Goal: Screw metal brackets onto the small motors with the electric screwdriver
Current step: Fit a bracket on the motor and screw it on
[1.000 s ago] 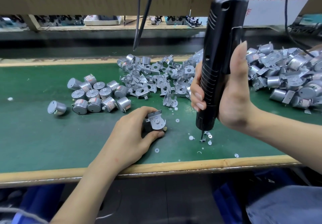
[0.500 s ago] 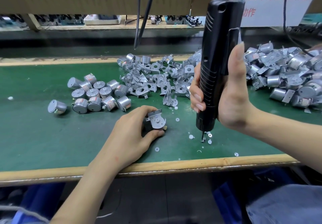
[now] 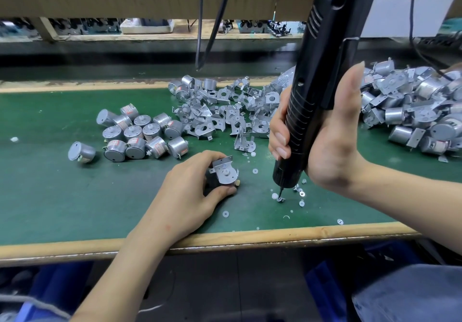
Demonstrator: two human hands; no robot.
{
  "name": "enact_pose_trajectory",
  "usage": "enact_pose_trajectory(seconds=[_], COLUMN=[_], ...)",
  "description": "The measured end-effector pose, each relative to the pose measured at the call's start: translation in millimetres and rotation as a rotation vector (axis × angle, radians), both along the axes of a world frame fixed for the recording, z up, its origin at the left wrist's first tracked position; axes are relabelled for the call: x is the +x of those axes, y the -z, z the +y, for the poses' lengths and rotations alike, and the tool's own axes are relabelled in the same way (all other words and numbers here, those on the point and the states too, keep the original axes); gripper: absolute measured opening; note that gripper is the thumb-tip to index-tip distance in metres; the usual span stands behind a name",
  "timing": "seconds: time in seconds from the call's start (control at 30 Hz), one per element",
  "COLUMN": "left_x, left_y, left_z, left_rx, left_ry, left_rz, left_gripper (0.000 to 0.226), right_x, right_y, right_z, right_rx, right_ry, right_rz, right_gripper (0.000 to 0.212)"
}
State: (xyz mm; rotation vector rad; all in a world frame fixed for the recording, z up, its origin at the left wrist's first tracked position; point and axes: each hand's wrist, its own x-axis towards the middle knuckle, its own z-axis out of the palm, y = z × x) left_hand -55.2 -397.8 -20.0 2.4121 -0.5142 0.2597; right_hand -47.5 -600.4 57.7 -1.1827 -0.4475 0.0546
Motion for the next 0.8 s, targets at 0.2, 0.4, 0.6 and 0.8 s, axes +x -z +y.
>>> enact_pose_trajectory(seconds=[0.2,0.4,0.6,0.8], left_x=[-0.5,-0.2,-0.3,-0.4], left_y=[-0.4,-0.2,-0.7,-1.1], left_z=[-0.1,-0.1,-0.4,-0.6], left_rx=[0.0,0.002,0.006,0.003], left_ry=[0.002,0.001,0.004,0.006], left_rz=[0.002,0.007,0.0,-0.004], left_gripper=[0.041,0.042,0.042,0.042], right_x=[-0.7,-1.8,-2.6,-1.5], right_y=[0.8,-0.2,-0.1,-2.7], right_z=[1.0,-0.2,-0.6,-3.5], right_rx=[-0.009,-0.019,-0.031,-0.025], right_ry=[0.012,0.01,0.005,0.018], right_rz=[-0.005,0.007,0.008,-0.011], right_gripper=[0.08,0.079,0.08,0.076])
